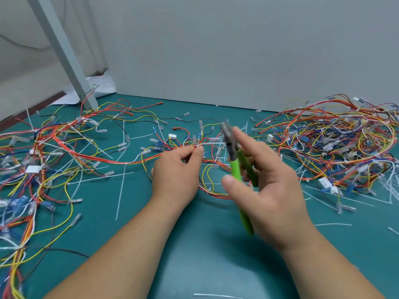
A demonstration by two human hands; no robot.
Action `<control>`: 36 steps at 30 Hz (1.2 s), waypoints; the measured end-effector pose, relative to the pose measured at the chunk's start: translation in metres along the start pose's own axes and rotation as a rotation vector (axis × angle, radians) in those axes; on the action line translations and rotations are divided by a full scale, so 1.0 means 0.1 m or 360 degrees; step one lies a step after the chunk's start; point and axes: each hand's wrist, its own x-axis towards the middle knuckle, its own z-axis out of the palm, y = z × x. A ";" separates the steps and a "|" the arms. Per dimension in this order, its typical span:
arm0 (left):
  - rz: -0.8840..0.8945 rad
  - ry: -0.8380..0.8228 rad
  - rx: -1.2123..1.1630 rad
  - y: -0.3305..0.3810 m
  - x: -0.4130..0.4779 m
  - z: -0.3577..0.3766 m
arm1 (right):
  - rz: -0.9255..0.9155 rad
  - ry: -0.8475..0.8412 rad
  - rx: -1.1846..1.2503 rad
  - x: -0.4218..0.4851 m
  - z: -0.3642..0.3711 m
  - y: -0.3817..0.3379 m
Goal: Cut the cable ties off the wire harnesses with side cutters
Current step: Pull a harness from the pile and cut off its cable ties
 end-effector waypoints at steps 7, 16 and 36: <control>0.0011 -0.0045 -0.0341 -0.03 0.03 0.03 | -0.0183 -0.0458 -0.0507 -0.02 0.02 0.00; 0.0012 0.0140 -0.0335 0.00 0.00 0.05 | 0.0437 -0.0156 -0.0557 -0.02 0.10 0.22; 0.0157 0.0094 -0.0230 0.06 -0.06 0.01 | 0.0181 0.0088 -0.0946 0.03 0.08 0.22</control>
